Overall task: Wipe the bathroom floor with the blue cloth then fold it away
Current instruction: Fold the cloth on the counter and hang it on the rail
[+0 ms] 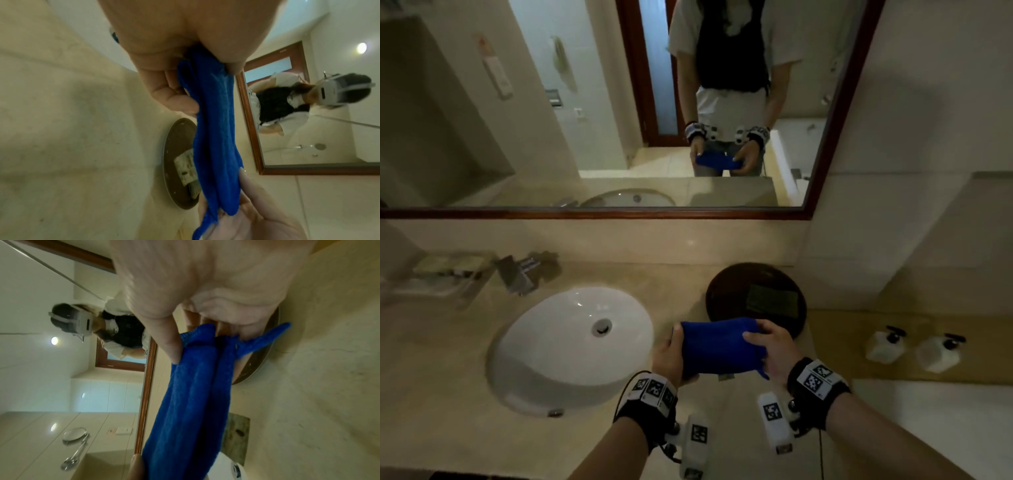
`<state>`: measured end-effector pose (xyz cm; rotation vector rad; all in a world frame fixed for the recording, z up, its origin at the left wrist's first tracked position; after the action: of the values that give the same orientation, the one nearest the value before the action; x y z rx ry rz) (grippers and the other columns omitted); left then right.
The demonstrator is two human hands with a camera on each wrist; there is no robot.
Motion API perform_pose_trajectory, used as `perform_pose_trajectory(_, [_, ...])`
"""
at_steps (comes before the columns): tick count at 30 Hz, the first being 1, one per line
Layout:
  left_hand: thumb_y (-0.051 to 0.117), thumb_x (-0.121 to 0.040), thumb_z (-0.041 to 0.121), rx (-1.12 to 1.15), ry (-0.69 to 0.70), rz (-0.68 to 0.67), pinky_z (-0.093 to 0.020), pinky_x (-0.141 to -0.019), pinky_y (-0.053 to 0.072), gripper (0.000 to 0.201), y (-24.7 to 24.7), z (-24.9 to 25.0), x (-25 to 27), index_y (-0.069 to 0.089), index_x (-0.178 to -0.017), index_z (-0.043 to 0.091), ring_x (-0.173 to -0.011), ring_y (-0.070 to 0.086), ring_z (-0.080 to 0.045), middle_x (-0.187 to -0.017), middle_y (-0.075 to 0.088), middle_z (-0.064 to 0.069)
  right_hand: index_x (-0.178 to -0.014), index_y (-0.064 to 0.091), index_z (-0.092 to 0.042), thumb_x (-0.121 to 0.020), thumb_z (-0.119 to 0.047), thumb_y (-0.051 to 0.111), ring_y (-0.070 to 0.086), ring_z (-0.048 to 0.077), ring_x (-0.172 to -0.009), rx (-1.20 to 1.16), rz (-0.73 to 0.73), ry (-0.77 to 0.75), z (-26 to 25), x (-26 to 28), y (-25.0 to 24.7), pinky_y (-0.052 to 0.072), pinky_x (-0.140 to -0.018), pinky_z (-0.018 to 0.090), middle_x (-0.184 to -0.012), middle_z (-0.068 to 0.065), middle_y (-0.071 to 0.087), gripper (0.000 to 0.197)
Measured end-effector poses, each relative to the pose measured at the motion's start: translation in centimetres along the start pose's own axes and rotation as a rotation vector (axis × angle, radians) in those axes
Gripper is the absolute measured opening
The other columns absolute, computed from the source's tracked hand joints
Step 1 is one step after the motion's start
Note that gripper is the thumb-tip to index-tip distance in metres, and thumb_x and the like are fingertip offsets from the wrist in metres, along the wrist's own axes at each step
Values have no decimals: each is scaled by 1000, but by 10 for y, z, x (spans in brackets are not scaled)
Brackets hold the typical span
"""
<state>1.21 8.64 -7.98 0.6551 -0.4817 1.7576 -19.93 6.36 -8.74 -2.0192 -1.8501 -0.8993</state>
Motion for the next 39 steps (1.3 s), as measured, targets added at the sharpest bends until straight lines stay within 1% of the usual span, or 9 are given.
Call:
perform_pose_trajectory(2, [38, -99, 53, -63, 21, -46, -34, -53, 49, 51, -3, 7, -7, 49, -131, 16, -105, 55, -39, -130, 51, -17, -115, 63, -11, -87, 3, 65, 61, 38, -109, -24, 48, -20, 2, 4, 3, 55, -76, 46, -121, 17, 63, 31])
perform_pose_trajectory(7, [38, -100, 50, -169, 72, -140, -33, -52, 50, 49, -5, 22, -15, 49, -131, 15, -102, 53, -35, -132, 50, -16, -119, 61, -14, -88, 0, 65, 60, 36, -110, -20, 134, -49, 8, 20, 7, 55, -87, 54, -122, 12, 61, 34])
perform_pose_trajectory(16, [39, -101, 45, -268, 76, -225, -37, -56, 52, 24, 24, 27, -14, 46, -114, 26, -101, 51, -33, -120, 46, -8, -106, 60, -17, -93, 1, 59, 60, 31, -103, 7, 146, -72, -2, 24, -14, 52, -69, 38, -111, 5, 61, 23])
perform_pose_trajectory(23, [42, -99, 46, -280, -14, -193, -36, -53, 51, 43, 41, 14, -29, 43, -135, 23, -100, 50, -33, -127, 45, -11, -130, 54, -15, -91, -3, 63, 55, 37, -115, 19, 154, -12, 9, -10, -41, 52, -88, 48, -131, 13, 55, 41])
perform_pose_trajectory(27, [43, -100, 45, -314, -15, -171, -35, -54, 50, 37, 49, 16, -44, 44, -130, 23, -100, 50, -32, -127, 46, -11, -131, 54, -18, -91, -8, 66, 54, 37, -116, 26, 183, 39, 17, -25, -46, 52, -92, 53, -134, 11, 53, 43])
perform_pose_trajectory(31, [44, -101, 39, -386, 60, -184, -33, -63, 48, 25, 57, 31, -71, 50, -117, 21, -93, 54, -26, -121, 56, -11, -126, 56, -16, -90, -8, 67, 58, 37, -109, -25, 188, 43, 17, -43, -46, 56, -84, 51, -128, 12, 57, 39])
perform_pose_trajectory(35, [50, -98, 41, -400, 17, -204, -35, -67, 52, 40, 65, 42, -104, 53, -129, 16, -100, 56, -30, -117, 56, -10, -121, 59, -12, -88, -3, 68, 58, 39, -109, -89, 225, 37, 13, -65, -42, 55, -81, 48, -126, 15, 57, 35])
perform_pose_trajectory(37, [54, -96, 43, -404, -12, -214, -41, -71, 56, 39, 70, 46, -121, 53, -126, 17, -103, 56, -33, -117, 55, -10, -116, 60, -8, -85, 2, 68, 56, 42, -112, -164, 244, 32, 11, -79, -41, 54, -84, 50, -128, 19, 57, 33])
perform_pose_trajectory(39, [61, -92, 41, -428, -15, -240, -50, -85, 55, 45, 77, 50, -139, 53, -129, 16, -106, 58, -35, -119, 58, -11, -119, 58, -5, -85, 4, 67, 55, 43, -114, -196, 283, 45, 6, -88, -41, 53, -82, 49, -126, 21, 56, 37])
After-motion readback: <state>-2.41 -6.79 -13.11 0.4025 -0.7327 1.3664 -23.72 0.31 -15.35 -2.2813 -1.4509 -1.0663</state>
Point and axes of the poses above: each hand's wrist, its own x-axis away from the middle knuckle, its own y-axis out of the palm, z = x × y, the point moved 9 cm from there along -x, towards the middle knuckle
